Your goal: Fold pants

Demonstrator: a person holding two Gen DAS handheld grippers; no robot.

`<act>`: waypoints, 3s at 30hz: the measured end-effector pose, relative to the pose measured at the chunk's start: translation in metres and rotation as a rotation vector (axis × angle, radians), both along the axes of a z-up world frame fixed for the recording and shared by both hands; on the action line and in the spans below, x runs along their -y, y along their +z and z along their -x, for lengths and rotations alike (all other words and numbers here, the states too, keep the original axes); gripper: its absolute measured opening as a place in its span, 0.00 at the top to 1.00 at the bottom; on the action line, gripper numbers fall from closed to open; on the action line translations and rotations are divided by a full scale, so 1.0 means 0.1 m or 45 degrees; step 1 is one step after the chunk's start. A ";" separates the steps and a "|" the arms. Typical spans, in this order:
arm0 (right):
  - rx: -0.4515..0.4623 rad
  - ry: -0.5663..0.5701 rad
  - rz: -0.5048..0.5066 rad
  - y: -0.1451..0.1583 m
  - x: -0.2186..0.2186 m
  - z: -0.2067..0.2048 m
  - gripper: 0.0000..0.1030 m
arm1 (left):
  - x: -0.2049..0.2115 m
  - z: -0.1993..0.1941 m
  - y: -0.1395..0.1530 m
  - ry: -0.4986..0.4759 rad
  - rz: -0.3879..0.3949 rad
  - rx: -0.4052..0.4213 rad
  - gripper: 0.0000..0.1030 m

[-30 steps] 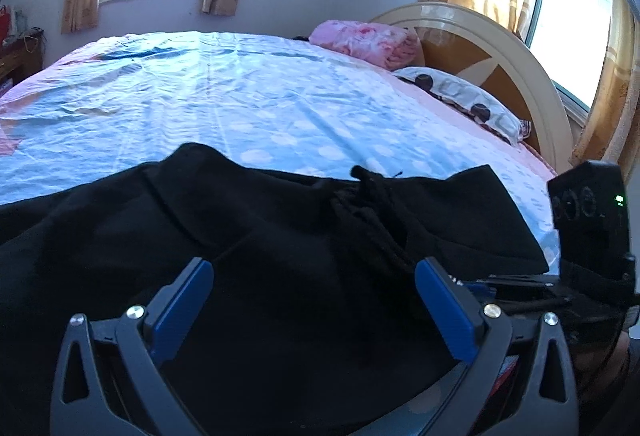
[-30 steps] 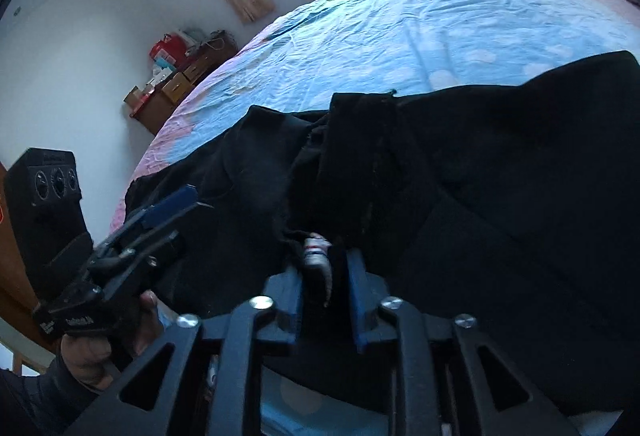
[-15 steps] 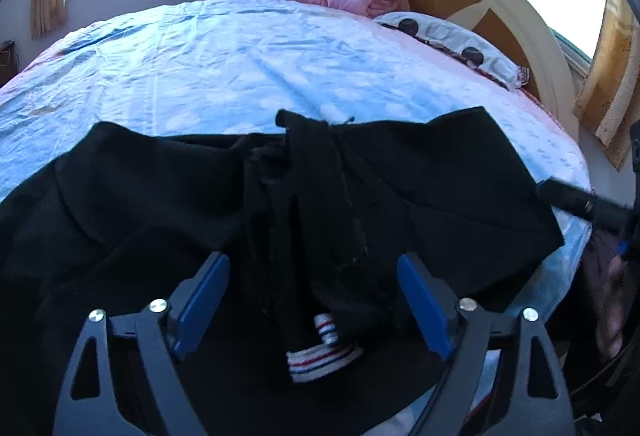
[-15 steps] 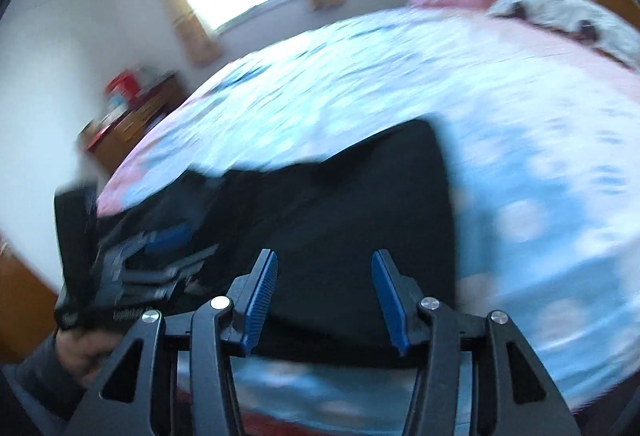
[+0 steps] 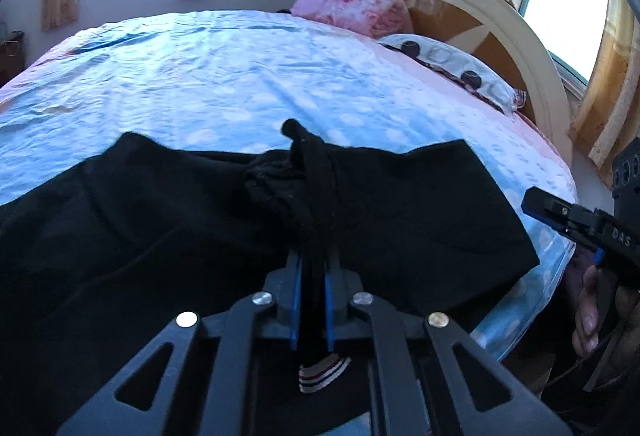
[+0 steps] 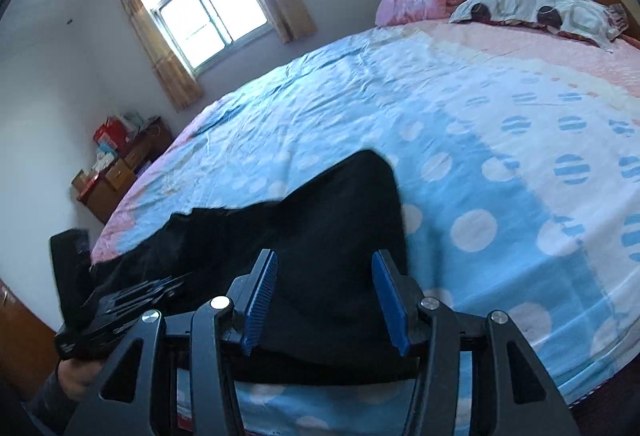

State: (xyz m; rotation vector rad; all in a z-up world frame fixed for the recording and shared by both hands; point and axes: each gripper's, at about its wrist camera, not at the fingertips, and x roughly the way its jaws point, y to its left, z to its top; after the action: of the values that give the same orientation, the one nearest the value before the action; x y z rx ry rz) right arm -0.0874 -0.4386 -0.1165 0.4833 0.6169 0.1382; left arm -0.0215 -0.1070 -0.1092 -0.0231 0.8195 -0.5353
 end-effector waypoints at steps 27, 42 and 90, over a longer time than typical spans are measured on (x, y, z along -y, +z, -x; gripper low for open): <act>-0.133 0.086 -0.036 -0.02 0.05 -0.63 0.49 | 0.29 0.18 -0.01 -0.082 -0.126 0.153 0.34; -0.183 0.261 -0.190 -0.22 0.10 -0.09 0.48 | 0.15 0.27 -0.06 -0.097 -0.071 0.121 0.29; -0.631 0.845 -0.471 -0.41 -2.54 -3.03 0.96 | -1.13 -0.46 -0.26 0.400 -0.227 0.050 0.02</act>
State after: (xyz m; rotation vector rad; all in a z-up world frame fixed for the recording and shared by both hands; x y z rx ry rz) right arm 0.2161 -0.1842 -0.1571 0.6610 1.2377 0.7893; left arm 0.0244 0.0058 -0.1350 0.0226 0.8046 -0.1651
